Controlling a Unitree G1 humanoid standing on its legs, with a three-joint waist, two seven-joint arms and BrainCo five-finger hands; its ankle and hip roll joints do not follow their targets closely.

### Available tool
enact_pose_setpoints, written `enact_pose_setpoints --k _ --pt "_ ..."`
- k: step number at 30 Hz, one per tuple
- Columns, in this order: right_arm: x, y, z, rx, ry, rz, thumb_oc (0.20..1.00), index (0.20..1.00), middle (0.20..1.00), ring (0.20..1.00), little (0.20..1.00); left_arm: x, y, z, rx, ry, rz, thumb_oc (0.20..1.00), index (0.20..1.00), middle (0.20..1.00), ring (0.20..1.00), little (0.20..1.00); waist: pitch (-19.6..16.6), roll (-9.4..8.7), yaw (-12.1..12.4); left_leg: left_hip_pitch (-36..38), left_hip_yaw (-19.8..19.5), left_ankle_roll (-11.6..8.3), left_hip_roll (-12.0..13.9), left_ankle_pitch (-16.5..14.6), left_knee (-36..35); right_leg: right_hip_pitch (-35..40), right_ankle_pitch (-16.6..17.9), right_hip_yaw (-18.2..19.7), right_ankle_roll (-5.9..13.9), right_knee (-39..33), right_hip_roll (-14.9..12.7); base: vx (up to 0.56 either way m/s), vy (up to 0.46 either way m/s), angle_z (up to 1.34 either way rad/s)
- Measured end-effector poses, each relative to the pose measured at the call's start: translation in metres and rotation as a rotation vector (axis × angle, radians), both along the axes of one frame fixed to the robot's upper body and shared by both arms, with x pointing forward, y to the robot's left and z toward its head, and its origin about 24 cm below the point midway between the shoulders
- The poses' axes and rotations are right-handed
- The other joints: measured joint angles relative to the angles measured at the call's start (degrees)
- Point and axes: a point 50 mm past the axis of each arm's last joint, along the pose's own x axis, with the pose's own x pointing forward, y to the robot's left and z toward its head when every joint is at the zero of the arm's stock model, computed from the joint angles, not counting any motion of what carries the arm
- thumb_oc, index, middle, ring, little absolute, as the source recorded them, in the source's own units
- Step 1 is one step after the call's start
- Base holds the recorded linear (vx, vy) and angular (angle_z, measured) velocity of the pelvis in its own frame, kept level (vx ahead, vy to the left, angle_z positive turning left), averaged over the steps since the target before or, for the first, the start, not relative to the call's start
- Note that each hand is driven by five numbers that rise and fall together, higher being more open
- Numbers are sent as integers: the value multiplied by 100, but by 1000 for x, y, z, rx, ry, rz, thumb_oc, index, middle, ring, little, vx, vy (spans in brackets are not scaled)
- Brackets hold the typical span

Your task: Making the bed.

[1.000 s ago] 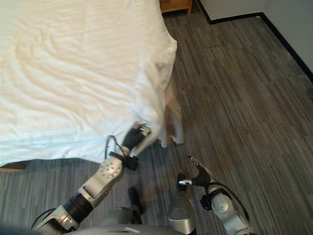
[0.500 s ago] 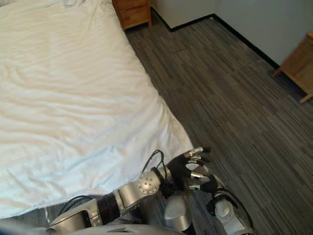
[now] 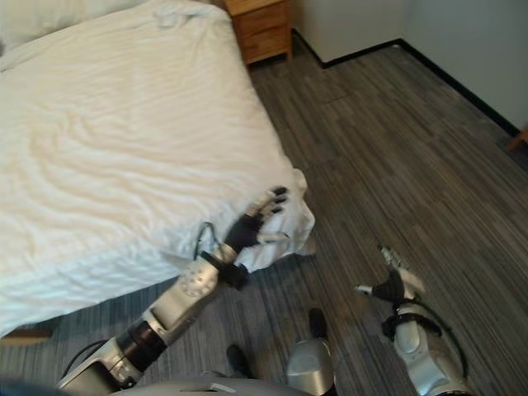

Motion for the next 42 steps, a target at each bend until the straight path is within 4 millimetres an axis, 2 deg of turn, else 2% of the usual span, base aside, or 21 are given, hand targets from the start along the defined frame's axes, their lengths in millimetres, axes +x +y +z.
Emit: enact_pose_setpoints --k 1,4,5,7,10,12,14,16,17,20,22,25,28,32,35,36,38,42 --pt "4 1 1 7 -8 -2 200 200 200 200 200 -5 13 -6 2 26 26 1000 1000 1000 1000 1000 1 12 76 8 -51 -3 6 6 0 47 -7 -67 7 1 3 26 -32 28" --pt "12 7 -3 102 -24 -29 200 200 200 200 200 -32 55 -44 45 193 157 1000 1000 1000 1000 1000 -7 -15 326 45 -202 -30 9 38 10 155 -45 -240 -34 0 20 24 -24 33" --pt "16 12 -7 184 -32 -53 200 200 200 200 200 -42 67 -59 75 259 193 1000 1000 1000 1000 1000 -25 5 519 36 -274 -28 -2 39 3 186 -60 -298 -22 1 11 22 -17 25" --pt "22 22 -15 326 -43 -94 200 200 200 200 200 -60 83 -81 87 375 274 1000 1000 1000 1000 1000 -17 -55 685 15 -365 -27 -17 40 2 244 -90 -419 -7 0 -14 -9 -12 27" --pt "31 41 -31 554 -42 -168 200 200 200 200 200 -74 96 -100 57 488 369 1000 1000 1000 1000 1000 -33 -179 924 -80 -492 -27 -35 88 6 252 -101 -508 5 0 -23 -93 -15 22" --pt "40 61 -41 801 -48 -227 200 200 200 200 200 -77 103 -104 15 517 424 1000 1000 1000 1000 1000 -41 -315 1009 -286 -608 -15 -35 144 7 101 -100 -603 3 0 -21 -148 -1 29" --pt "49 76 -39 956 -63 -221 200 200 200 200 200 -79 106 -106 17 530 439 1000 1000 1000 1000 1000 -27 -311 1153 -538 -686 -2 -47 214 10 -79 -72 -682 -29 0 -33 -166 16 22" --pt "65 89 -27 1057 -96 -170 200 200 200 200 200 -79 108 -107 17 532 445 1000 1000 1000 1000 1000 31 -268 1227 -761 -735 6 -52 301 34 -274 -36 -724 -20 -4 -34 -139 28 18" --pt "76 94 -15 1162 -140 -133 200 200 200 200 200 -78 108 -107 16 528 442 1000 1000 1000 1000 1000 69 -220 1228 -905 -814 2 -51 347 24 -392 -5 -789 -9 -1 -31 -82 31 27" --pt "97 100 13 1389 -246 -34 200 200 200 200 200 -80 108 -108 9 529 423 1000 1000 1000 1000 1000 194 -78 1489 -1141 -835 -37 -28 383 4 -597 33 -832 -56 -6 -30 -37 20 9" --pt "110 100 53 1588 -401 115 200 200 200 200 200 -78 105 -107 -33 524 409 1000 1000 1000 1000 1000 381 32 1590 -1276 -857 -72 -8 410 3 -715 56 -857 -75 -6 -21 -14 2 5" --pt "116 111 106 1714 -551 391 200 200 200 200 200 -78 102 -107 -54 522 382 1000 1000 1000 1000 1000 562 82 1644 -1368 -935 -80 7 471 10 -768 92 -944 -99 1 3 11 14 14" --pt "109 145 168 1805 -606 818 200 200 200 200 200 -78 95 -108 -123 520 322 1000 1000 1000 1000 1000 671 82 1674 -1411 -960 -59 -6 496 36 -780 78 -1005 -100 2 3 1 36 9" --pt "111 190 214 1755 -525 1146 200 200 200 200 200 -74 92 -109 -169 514 263 1000 1000 1000 1000 1000 718 92 1837 -1489 -939 -61 -16 494 37 -867 71 -989 -91 3 -10 -43 31 -2" --pt "126 196 232 1707 -531 1166 200 200 200 200 200 -72 92 -115 -172 538 256 1000 1000 1000 1000 1000 817 146 1984 -1623 -910 -58 -16 514 37 -1028 88 -950 -103 2 -24 -78 8 -6" --pt "138 190 236 1703 -555 1111 200 200 200 200 200 -72 92 -115 -168 536 252 1000 1000 1000 1000 1000 854 174 2067 -1728 -894 -66 -14 523 37 -1150 91 -927 -105 2 -24 -16 -16 -5" --pt "146 174 237 1707 -609 1034 200 200 200 200 200 -72 93 -115 -170 528 244 1000 1000 1000 1000 1000 955 252 2198 -1875 -931 -68 -14 559 37 -1256 114 -975 -107 0 -31 -58 -25 5" --pt "149 152 242 1689 -681 975 200 200 200 200 200 -73 92 -116 -171 523 222 1000 1000 1000 1000 1000 1190 364 2269 -2318 -972 -52 -16 650 38 -1671 180 -1028 -128 4 -28 -91 -28 7"
